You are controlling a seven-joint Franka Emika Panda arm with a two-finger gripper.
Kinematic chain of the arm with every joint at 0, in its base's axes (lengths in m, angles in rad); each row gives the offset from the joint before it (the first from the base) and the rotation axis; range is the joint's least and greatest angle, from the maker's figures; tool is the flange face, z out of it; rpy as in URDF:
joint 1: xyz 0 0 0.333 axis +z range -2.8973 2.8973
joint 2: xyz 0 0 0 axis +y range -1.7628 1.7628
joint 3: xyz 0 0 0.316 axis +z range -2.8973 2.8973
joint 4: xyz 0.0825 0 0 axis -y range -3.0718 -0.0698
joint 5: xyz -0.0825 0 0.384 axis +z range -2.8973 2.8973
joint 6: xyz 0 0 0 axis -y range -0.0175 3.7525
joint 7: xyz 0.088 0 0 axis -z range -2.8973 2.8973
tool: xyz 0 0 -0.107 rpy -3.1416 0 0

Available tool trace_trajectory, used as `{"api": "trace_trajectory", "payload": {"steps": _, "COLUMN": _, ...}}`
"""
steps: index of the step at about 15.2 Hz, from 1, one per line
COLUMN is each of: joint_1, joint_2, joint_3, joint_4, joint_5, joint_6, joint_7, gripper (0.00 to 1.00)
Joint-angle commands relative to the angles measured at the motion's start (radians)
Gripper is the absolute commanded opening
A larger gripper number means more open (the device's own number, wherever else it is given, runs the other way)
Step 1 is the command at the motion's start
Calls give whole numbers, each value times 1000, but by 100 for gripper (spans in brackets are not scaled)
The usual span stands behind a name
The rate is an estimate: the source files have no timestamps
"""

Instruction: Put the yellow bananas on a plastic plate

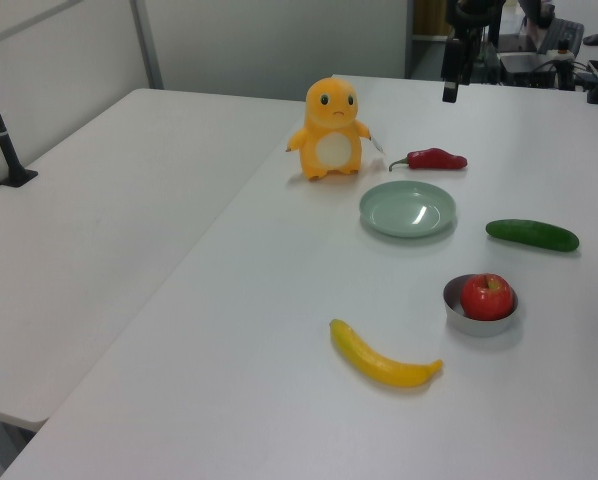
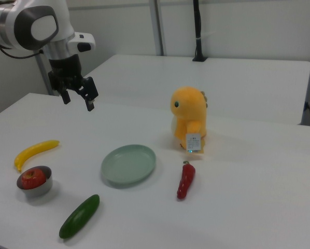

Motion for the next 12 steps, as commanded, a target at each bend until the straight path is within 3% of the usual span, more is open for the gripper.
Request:
{"api": "trace_trajectory", "payload": {"steps": 1, "joint_1": -4, "joint_2": 19, "joint_3": -13, "joint_4": 55, "joint_5": 16, "joint_6": -71, "joint_7": -19, "gripper": 100}}
{"api": "trace_trajectory", "payload": {"steps": 12, "joint_1": -2, "joint_2": 42, "joint_3": -11, "joint_4": 84, "joint_5": 13, "joint_6": -121, "joint_7": -18, "gripper": 100}}
